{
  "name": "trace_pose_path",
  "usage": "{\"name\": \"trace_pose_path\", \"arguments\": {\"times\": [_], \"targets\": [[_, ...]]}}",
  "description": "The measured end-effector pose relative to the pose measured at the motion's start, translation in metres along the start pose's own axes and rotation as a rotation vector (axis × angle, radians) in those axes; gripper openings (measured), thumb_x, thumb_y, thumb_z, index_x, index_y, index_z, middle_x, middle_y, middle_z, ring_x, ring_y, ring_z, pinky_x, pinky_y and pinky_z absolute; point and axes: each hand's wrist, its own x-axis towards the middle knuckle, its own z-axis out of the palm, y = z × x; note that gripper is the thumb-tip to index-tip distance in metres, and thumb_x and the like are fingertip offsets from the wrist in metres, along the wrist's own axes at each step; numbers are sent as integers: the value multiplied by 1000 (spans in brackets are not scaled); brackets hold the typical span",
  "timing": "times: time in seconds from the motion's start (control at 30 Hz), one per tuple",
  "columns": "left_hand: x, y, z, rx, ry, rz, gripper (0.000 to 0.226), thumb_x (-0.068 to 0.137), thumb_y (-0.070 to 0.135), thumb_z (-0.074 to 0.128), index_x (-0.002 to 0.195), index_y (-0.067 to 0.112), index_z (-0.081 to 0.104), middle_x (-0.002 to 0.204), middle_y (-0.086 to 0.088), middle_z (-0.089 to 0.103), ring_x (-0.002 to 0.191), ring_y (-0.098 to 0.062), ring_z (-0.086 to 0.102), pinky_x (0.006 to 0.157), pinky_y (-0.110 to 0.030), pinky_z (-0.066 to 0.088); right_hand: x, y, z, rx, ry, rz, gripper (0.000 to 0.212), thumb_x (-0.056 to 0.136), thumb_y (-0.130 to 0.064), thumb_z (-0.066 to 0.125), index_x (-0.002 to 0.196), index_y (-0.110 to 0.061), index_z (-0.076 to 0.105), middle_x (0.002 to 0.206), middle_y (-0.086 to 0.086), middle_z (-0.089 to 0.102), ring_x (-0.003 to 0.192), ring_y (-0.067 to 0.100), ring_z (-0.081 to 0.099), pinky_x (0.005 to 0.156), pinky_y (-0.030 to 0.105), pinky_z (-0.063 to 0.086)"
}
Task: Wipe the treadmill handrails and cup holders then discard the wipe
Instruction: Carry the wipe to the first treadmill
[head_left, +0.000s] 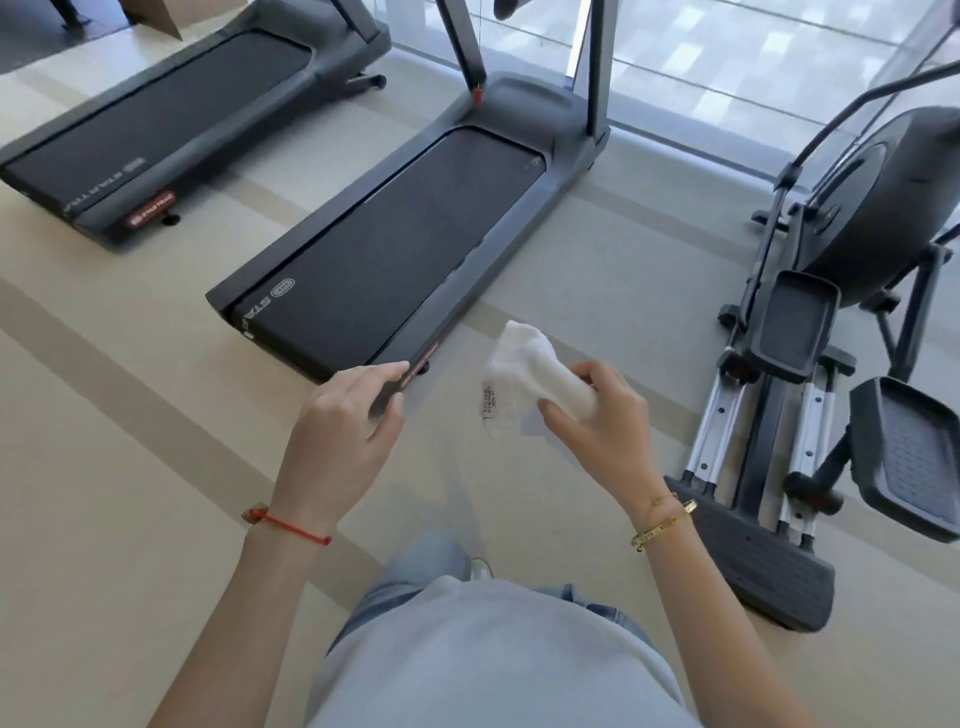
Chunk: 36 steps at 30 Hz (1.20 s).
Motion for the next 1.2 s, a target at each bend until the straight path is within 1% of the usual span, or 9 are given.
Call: {"name": "trace_pose_path", "arguments": {"times": [0.17,0.33,0.47,0.57,0.7,0.8,1.0,1.2], "targets": [[82,-16,24,3,-5,-24,31,95,16,58,125,15,65,118,0,68,109,-18,63,97,-40,52,89,15,14,0,-17,9,25,73,-23,75,89,-24,55,87,-12,58,82,-2,53,67,5,36],[175,-39,50,8,-2,-7,31,95,14,59,125,14,65,119,0,68,111,-16,62,98,-41,51,182,35,32,-12,-22,23,25,75,-25,75,91,-21,57,88,-9,59,82,3,53,67,7,37],[263,-56,66,6,12,-17,30,96,15,58,125,14,65,120,0,68,113,-17,62,101,-40,49,266,41,44,11,-25,15,25,76,-21,76,91,-23,56,88,-11,58,84,-3,53,68,4,36],[332,-64,75,20,3,-5,30,96,17,57,125,15,65,121,0,68,113,-17,63,101,-41,50,334,42,51,34,-4,12,24,76,-20,76,90,-22,56,88,-9,59,84,-2,52,66,4,37],[423,-73,89,22,-22,15,31,97,18,57,126,16,64,122,1,67,114,-15,61,103,-42,49,421,45,62,39,32,16,24,76,-19,76,92,-18,58,88,-6,59,83,1,53,66,5,38],[481,-79,100,12,-49,19,30,97,17,58,126,16,64,123,2,67,115,-14,61,103,-41,49,475,49,66,44,62,35,23,76,-18,76,90,-19,58,88,-7,59,83,0,53,68,6,38],[570,-89,133,3,-120,-9,30,97,17,58,126,16,65,123,3,67,115,-14,61,103,-41,50,566,69,63,30,83,77,23,75,-17,76,89,-18,58,86,-9,58,81,0,53,66,5,36],[653,-89,174,13,-87,-54,30,96,17,59,125,17,65,121,4,68,114,-12,61,102,-37,50,670,103,51,47,54,46,23,76,-18,77,90,-18,58,88,-8,58,83,2,53,68,7,37]]}}
